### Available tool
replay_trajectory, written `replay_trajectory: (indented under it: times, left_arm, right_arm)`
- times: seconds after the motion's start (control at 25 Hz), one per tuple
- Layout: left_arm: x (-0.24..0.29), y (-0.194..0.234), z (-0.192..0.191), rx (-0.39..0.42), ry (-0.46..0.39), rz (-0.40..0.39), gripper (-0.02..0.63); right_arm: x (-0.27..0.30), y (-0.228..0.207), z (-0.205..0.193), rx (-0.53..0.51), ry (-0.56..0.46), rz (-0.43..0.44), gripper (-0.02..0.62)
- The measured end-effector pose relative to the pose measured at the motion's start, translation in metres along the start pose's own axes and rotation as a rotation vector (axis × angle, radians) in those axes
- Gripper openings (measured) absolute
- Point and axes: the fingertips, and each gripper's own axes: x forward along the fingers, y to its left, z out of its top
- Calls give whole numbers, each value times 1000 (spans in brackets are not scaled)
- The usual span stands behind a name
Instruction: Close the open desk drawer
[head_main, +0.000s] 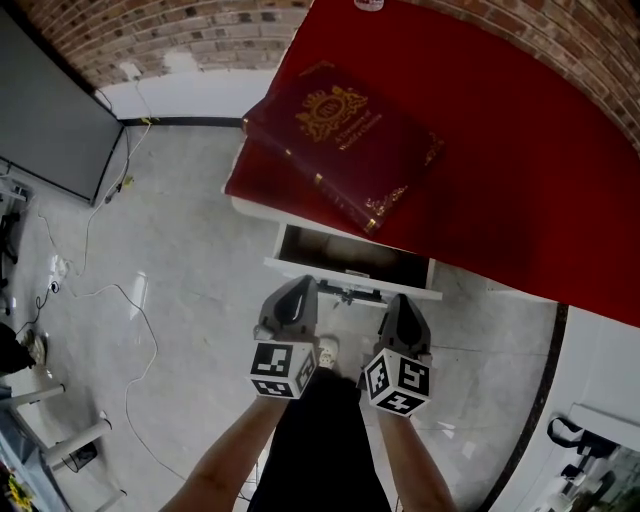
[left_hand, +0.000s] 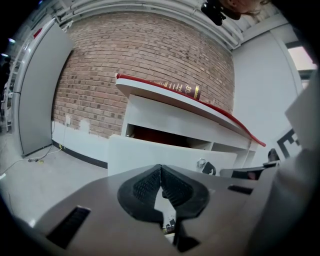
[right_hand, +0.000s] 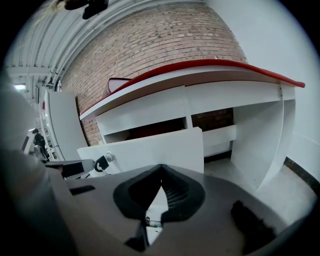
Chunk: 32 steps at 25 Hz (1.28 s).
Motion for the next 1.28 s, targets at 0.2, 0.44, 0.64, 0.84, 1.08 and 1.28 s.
replay_trajectory:
  times: [0.2,0.44,0.64,0.84,1.08,1.28]
  left_arm:
    - [0,0,0,21,-1,-1,9]
    - [0,1,1,11,16,3,9]
    - [1,0,1,14,29,7,9]
    - [5,1,2,11,33,8,9]
    - [11,3,4,4,35,11,9]
    - [25,6,10,6,29,11,9]
  right_arm:
    - [0,0,0,-10,-1,-8,6]
    - [0,1,0,-15,7,-17,6]
    - [2,0,2,-37,10,-6,6]
    - [5,-1,4,-38,6,-6,6]
    - [11,-1,8,-38,2,-10,6]
    - [24,-4,15,-45,2,-10,6]
